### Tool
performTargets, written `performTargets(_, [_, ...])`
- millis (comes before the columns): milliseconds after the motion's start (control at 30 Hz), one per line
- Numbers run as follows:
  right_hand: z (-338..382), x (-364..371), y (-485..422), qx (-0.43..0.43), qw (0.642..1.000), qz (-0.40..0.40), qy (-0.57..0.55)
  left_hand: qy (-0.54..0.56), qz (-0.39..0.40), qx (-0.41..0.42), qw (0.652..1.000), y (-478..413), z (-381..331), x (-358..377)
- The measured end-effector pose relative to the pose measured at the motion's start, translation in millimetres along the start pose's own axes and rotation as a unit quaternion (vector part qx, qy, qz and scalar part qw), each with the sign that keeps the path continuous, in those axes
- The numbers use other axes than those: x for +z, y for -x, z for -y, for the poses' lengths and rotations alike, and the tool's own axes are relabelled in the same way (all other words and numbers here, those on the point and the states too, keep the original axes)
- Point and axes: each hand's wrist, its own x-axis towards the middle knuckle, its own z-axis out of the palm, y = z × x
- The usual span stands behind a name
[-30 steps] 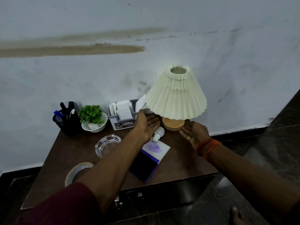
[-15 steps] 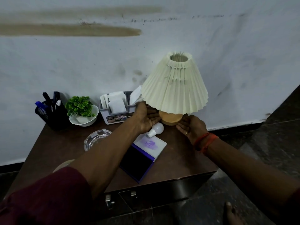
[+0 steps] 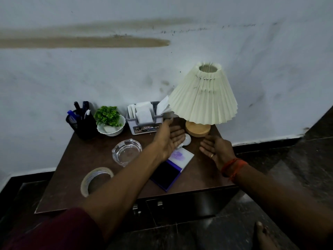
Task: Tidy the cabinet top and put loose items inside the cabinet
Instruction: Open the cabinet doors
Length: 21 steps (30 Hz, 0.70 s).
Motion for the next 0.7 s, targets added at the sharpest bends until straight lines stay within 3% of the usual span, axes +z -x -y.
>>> performTargets(333, [-42.4,-9.2,76.0,0.015,0.995,0.036,0.09,0.016,-0.075,0.014,0.997,88.9,27.3,-61.3])
performTargets(500, [-66.3,-13.3,110.8,0.013,0.993,0.051,0.106,0.069,-0.108,0.019,0.992,132.9,43.2,-98.0])
performTargets(700, [-100.8,-24.4,135.5,0.018,0.992,0.069,0.109,0.061,-0.159,0.048,0.984,175.2,73.6,-132.6])
